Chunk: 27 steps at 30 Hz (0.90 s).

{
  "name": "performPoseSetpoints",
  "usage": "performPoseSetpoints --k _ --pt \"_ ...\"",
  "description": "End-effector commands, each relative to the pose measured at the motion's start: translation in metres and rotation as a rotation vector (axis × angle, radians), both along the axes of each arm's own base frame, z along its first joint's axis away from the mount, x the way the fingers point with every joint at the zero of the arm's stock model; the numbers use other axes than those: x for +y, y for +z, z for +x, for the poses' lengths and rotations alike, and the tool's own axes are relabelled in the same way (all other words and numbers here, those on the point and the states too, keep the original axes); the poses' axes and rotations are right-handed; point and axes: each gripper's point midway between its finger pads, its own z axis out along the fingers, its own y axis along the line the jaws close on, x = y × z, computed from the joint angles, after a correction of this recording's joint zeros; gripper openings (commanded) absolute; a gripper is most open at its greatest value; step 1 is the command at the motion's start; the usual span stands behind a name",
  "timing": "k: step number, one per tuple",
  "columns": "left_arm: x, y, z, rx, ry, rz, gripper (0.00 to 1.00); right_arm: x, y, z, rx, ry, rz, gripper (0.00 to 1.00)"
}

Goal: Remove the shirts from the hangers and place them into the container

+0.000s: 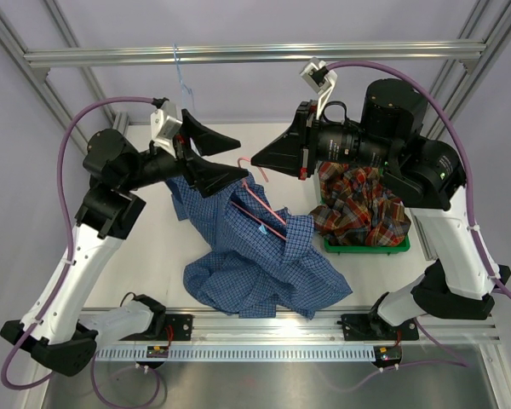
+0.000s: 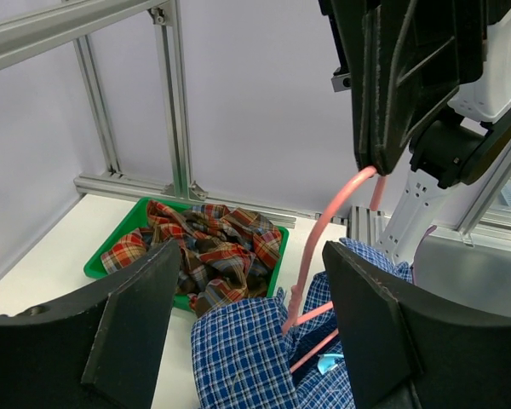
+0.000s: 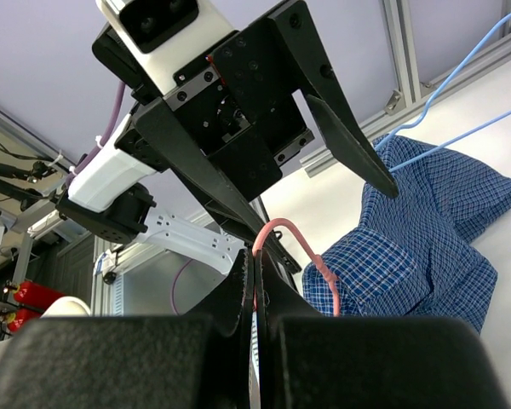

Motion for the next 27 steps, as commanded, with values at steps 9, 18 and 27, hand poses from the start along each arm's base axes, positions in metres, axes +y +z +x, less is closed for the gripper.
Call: performPoseSetpoints --k 9,18,27 --pt "-0.009 0.004 -0.005 -0.007 -0.041 -0.008 0.67 -0.014 0.039 -0.018 -0.058 0.032 0.105 0.00" --pt "-0.006 0.007 -0.002 0.007 -0.011 -0.012 0.00 -0.017 0.042 -0.022 -0.065 0.038 0.108 0.00" --pt "-0.001 0.016 0.003 0.065 0.057 -0.046 0.00 -0.025 0.037 -0.017 -0.097 -0.012 0.075 0.27"
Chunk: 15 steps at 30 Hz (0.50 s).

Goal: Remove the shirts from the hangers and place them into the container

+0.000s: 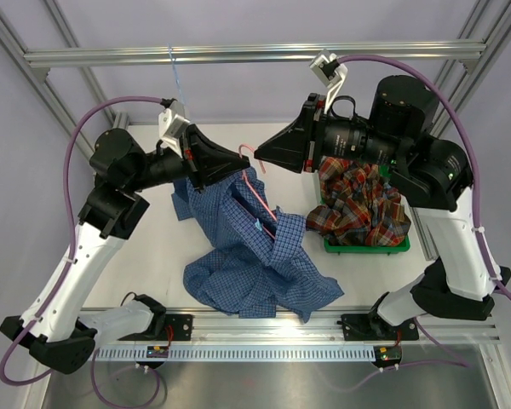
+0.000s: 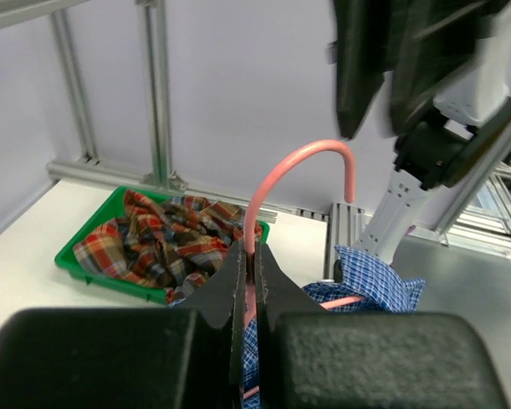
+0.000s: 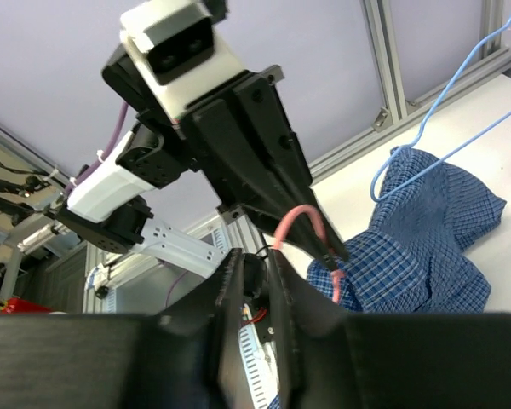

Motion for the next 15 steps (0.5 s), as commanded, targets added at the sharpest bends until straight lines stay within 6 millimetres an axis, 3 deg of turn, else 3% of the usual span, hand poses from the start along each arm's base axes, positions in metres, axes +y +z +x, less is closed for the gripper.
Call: performPoseSetpoints --k 1,4,5,6,8,9,10,11,12,13,15 --pt "0.010 0.023 0.011 0.012 0.106 -0.049 0.00 -0.024 0.028 -0.024 -0.085 0.009 0.053 0.32" --pt "0.014 0.030 0.016 0.017 0.154 -0.050 0.00 -0.038 0.027 -0.020 -0.110 -0.062 0.033 0.57" --pt "0.014 0.032 0.018 0.018 0.162 -0.051 0.00 -0.051 0.032 -0.024 -0.138 -0.096 0.040 0.60" --pt "0.018 0.043 0.019 0.004 0.185 -0.066 0.00 -0.055 0.020 -0.015 -0.118 -0.153 0.007 0.65" --pt "0.018 0.048 0.027 0.026 0.218 -0.067 0.00 -0.076 0.015 -0.027 -0.127 -0.186 0.017 0.72" --pt "0.021 0.067 0.025 0.000 0.231 -0.091 0.00 -0.068 -0.018 -0.017 -0.080 -0.194 -0.044 0.73" --pt "0.023 0.073 0.031 0.010 0.264 -0.098 0.00 -0.080 -0.023 -0.027 -0.096 -0.198 -0.037 0.73" --pt "0.024 0.074 0.034 0.031 0.283 -0.091 0.00 -0.083 -0.037 -0.023 -0.086 -0.227 -0.061 0.73" --pt "0.023 0.075 0.048 0.050 0.321 -0.088 0.00 -0.086 -0.071 -0.007 -0.048 -0.298 -0.135 0.73" --pt "0.027 0.091 0.045 0.038 0.336 -0.112 0.00 -0.095 -0.080 -0.008 -0.063 -0.322 -0.157 0.73" --pt "0.027 0.091 0.056 0.068 0.369 -0.103 0.00 -0.101 -0.111 0.000 -0.034 -0.369 -0.234 0.72"
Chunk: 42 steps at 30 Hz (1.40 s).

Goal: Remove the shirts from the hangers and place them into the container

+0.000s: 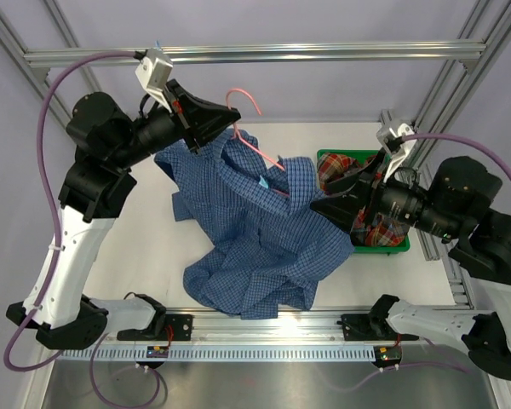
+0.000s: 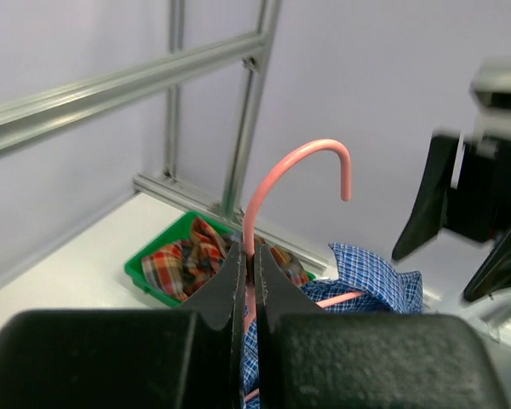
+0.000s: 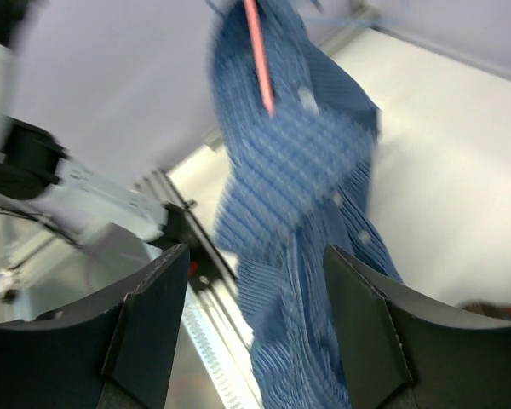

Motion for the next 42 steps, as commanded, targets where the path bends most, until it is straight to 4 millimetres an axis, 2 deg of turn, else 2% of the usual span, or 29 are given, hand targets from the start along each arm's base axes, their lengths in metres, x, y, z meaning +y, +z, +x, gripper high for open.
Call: performPoseSetpoints --k 1,2,3,8,16,27,33,36,37,38,39,40,42 --pt "0.014 0.035 0.010 -0.016 0.112 -0.063 0.00 -0.011 -0.049 0.029 0.007 -0.138 -0.134 0.71" --pt "0.014 0.033 0.012 0.001 0.117 -0.054 0.00 -0.012 -0.060 0.030 0.009 -0.145 -0.152 0.69" --pt "0.012 0.031 0.018 0.012 0.125 -0.048 0.00 -0.015 -0.061 0.030 -0.002 -0.154 -0.153 0.69" --pt "0.013 0.035 0.017 0.006 0.129 -0.045 0.00 -0.039 -0.058 0.026 -0.059 -0.211 -0.168 0.68" --pt "0.016 0.028 0.015 0.010 0.138 -0.024 0.00 -0.054 -0.055 0.026 -0.086 -0.265 -0.170 0.66" --pt "0.014 0.035 0.011 -0.001 0.116 -0.036 0.00 -0.047 -0.057 0.026 -0.080 -0.242 -0.154 0.62" --pt "0.013 0.038 0.008 -0.005 0.102 -0.036 0.00 -0.034 -0.057 0.030 -0.072 -0.215 -0.147 0.60" --pt "0.013 0.039 0.008 -0.005 0.098 -0.037 0.00 -0.029 -0.057 0.033 -0.069 -0.208 -0.146 0.55" --pt "0.013 0.037 0.009 -0.001 0.099 -0.033 0.00 -0.028 -0.057 0.033 -0.066 -0.205 -0.146 0.39" --pt "0.012 0.036 0.009 0.000 0.096 -0.032 0.00 -0.029 -0.057 0.033 -0.062 -0.207 -0.145 0.31" --pt "0.011 0.036 0.009 0.008 0.094 -0.035 0.00 -0.029 -0.057 0.034 -0.058 -0.216 -0.140 0.18" --pt "0.011 0.037 0.010 0.003 0.094 -0.041 0.00 -0.031 -0.056 0.033 -0.059 -0.221 -0.135 0.00" --pt "0.012 0.035 0.016 0.015 0.117 -0.047 0.00 -0.036 -0.056 0.032 -0.056 -0.241 -0.131 0.00"
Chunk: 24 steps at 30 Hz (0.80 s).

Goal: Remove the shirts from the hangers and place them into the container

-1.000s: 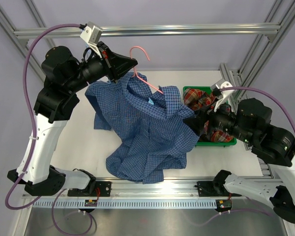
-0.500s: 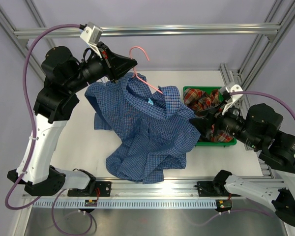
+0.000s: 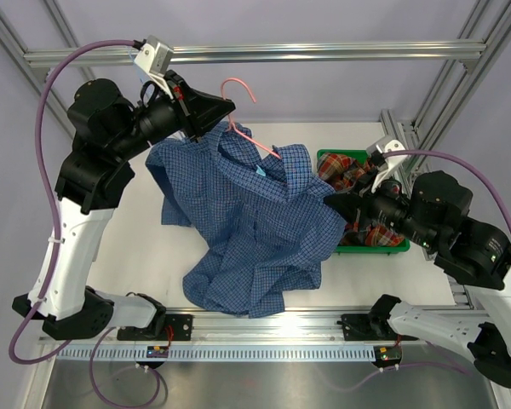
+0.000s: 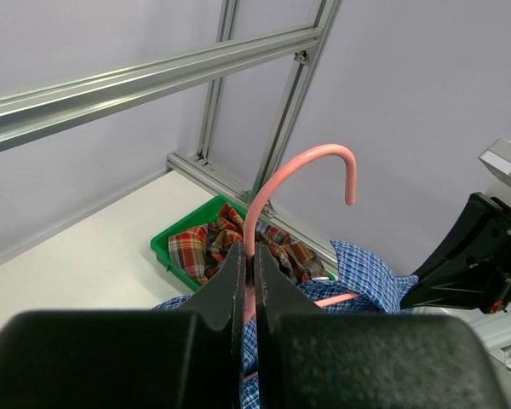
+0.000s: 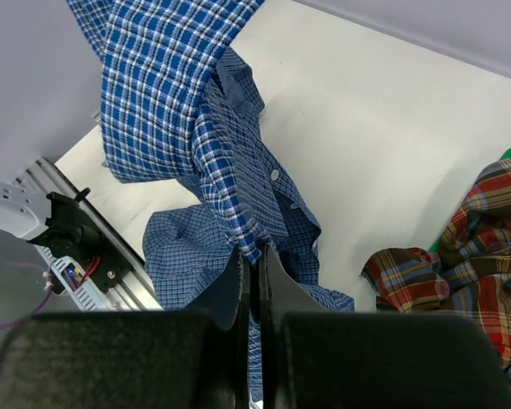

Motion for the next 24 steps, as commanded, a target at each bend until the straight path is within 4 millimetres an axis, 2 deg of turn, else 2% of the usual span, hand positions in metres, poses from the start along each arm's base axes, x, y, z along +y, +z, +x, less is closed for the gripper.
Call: performPoseSetpoints --k 1,3,9,13,17,21,24 --pt "0.003 0.028 -0.004 -0.064 0.006 -0.067 0.00 -0.006 0.009 0.000 -0.031 -0.030 0.038 0.00" --pt "0.007 0.026 0.007 -0.049 0.062 -0.072 0.00 -0.013 0.009 -0.001 -0.035 -0.053 0.041 0.00" --pt "0.015 0.025 0.022 -0.046 0.133 -0.071 0.00 -0.039 0.011 -0.009 -0.050 -0.120 0.051 0.00" --pt "0.016 0.017 0.036 -0.024 0.159 -0.065 0.00 -0.059 0.020 -0.020 -0.079 -0.155 0.080 0.00" --pt "0.020 0.012 0.047 -0.018 0.186 -0.065 0.00 -0.086 0.030 -0.028 -0.107 -0.230 0.120 0.00" --pt "0.033 0.010 0.063 -0.004 0.211 -0.070 0.00 -0.116 0.039 -0.044 -0.150 -0.290 0.192 0.00" --pt "0.036 0.009 0.069 0.003 0.202 -0.086 0.00 -0.126 0.040 -0.049 -0.158 -0.311 0.210 0.00"
